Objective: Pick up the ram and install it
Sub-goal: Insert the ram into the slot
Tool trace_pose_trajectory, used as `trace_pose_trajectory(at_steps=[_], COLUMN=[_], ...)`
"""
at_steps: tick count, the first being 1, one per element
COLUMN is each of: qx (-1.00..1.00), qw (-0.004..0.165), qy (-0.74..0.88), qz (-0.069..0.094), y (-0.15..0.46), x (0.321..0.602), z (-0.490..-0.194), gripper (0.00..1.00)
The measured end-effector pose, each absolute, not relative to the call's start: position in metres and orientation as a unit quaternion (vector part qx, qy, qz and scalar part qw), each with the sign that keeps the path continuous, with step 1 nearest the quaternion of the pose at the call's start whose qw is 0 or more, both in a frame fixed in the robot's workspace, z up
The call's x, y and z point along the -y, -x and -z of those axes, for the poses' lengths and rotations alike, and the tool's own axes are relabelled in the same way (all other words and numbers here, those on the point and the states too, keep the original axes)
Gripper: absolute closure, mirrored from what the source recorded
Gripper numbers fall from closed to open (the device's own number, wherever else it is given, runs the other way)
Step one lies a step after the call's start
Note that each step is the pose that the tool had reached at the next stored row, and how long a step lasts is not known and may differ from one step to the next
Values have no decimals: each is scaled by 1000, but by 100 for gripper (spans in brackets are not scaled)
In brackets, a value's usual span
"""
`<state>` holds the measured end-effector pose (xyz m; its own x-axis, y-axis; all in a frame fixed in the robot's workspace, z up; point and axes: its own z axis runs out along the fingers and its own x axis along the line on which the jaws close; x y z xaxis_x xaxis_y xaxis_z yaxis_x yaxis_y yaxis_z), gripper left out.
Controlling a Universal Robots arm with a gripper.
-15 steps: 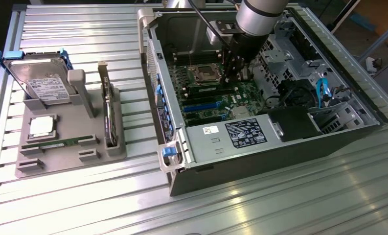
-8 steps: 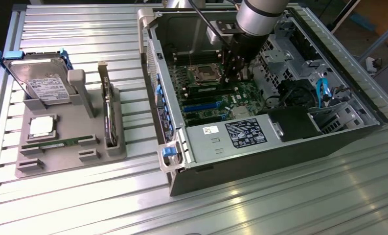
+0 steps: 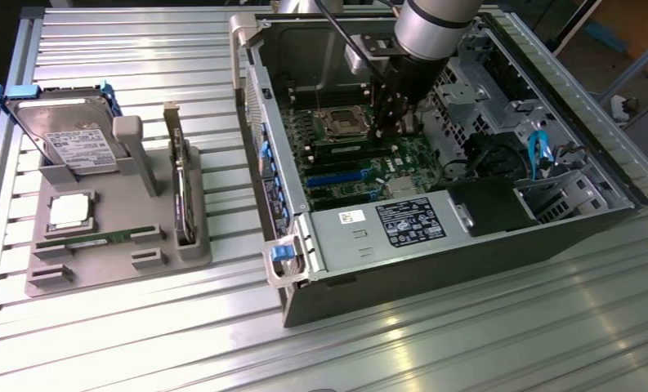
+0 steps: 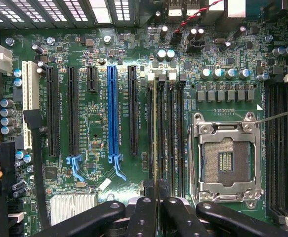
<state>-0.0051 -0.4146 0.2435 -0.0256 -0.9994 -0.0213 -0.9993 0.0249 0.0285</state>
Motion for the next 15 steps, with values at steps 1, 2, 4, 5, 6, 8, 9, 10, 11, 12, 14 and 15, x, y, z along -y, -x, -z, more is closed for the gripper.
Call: trace_pose_trajectory(at_steps=[1, 2, 4, 5, 6, 8, 9, 10, 11, 12, 14, 15], qx=[716, 716, 716, 716, 716, 715, 715, 714, 713, 713, 713, 713], qw=[2, 2, 2, 2, 2, 2, 2, 2, 2, 2, 2, 2], qy=[-698, -698, -698, -698, -698, -699, -699, -700, -701, -701, -701, -701], qz=[18, 18, 18, 18, 18, 18, 18, 18, 18, 18, 18, 18], y=[5, 5, 4, 4, 4, 4, 4, 4, 4, 4, 4, 4], x=[415, 415, 415, 415, 415, 415, 415, 415, 415, 415, 415, 415], z=[-243, -243, -243, -243, -243, -243, -243, -243, -243, -243, -243, -243], gripper=[88, 88, 88, 88, 88, 88, 88, 88, 88, 88, 88, 88])
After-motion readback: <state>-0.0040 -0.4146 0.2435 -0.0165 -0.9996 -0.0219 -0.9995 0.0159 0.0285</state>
